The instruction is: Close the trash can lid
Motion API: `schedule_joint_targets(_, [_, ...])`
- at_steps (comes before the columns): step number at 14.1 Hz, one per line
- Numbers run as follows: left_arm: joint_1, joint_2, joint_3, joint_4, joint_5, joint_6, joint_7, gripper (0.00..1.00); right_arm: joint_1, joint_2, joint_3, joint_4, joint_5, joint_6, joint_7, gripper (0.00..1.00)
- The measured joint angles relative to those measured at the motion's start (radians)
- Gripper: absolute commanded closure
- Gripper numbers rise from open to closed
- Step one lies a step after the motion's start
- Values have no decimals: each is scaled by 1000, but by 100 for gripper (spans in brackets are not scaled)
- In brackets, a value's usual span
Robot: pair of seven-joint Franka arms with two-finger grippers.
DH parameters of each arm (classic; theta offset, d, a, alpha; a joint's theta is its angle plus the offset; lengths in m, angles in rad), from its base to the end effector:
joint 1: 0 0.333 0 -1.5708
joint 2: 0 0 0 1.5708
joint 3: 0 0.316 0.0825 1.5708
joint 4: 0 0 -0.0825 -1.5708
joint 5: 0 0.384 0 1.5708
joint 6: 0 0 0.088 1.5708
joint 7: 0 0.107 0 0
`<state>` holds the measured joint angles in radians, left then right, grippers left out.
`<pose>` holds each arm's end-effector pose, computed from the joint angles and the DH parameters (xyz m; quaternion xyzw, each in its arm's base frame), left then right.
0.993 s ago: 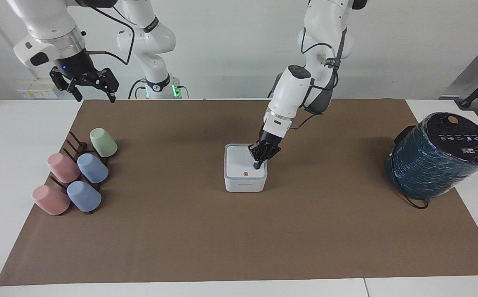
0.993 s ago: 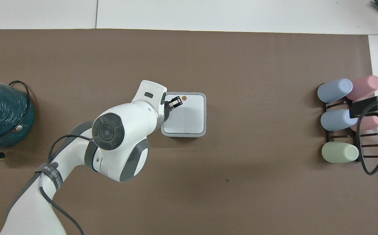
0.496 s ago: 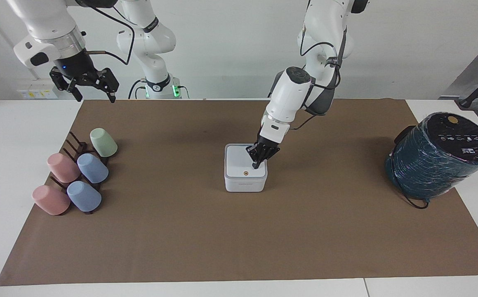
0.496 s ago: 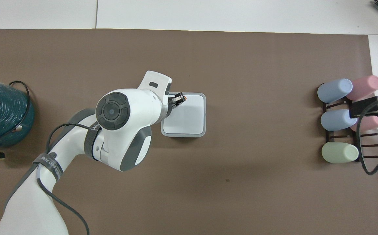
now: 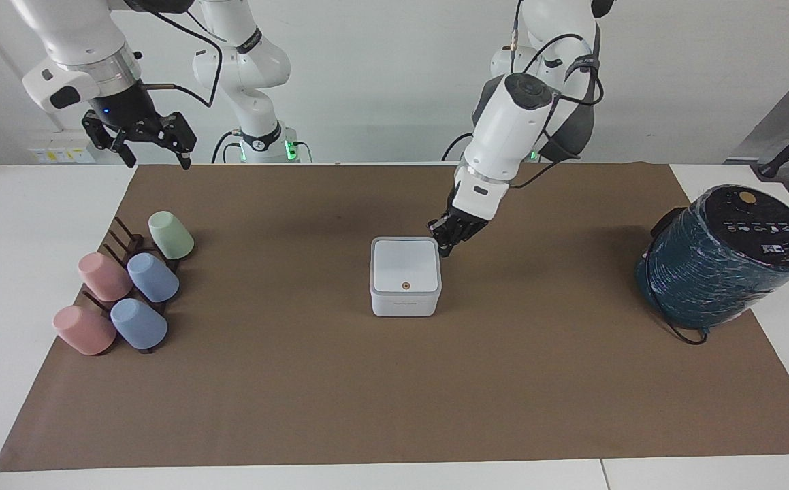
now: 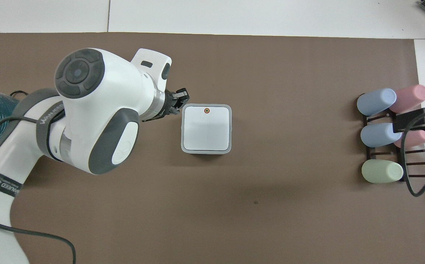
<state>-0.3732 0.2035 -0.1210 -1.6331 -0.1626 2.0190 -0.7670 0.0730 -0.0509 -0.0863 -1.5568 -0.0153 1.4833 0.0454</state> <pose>0.5642 -0.3078 0.5171 0.9781 0.1652 0.0218 0.1250 0.5297 -0.0101 0.6510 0.9995 -0.0298 -0.0113 0.0056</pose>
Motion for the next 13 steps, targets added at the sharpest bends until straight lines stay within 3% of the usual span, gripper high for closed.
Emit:
schedule_joint_targets(7, [238,-115,7,42,5,-260,422,100,0,0,0,0,0,0,0,0])
schedule_joint_targets(10, [312,-155,9,42,107,-352,616,94,0,0,0,0,0,0,0,0])
schedule_joint_targets(12, [315,-172,8,42,160,-386,675,73,0,0,0,0,0,0,0,0])
schedule_joint_targets(13, [315,-176,11,42,169,-393,688,51,0,0,0,0,0,0,0,0])
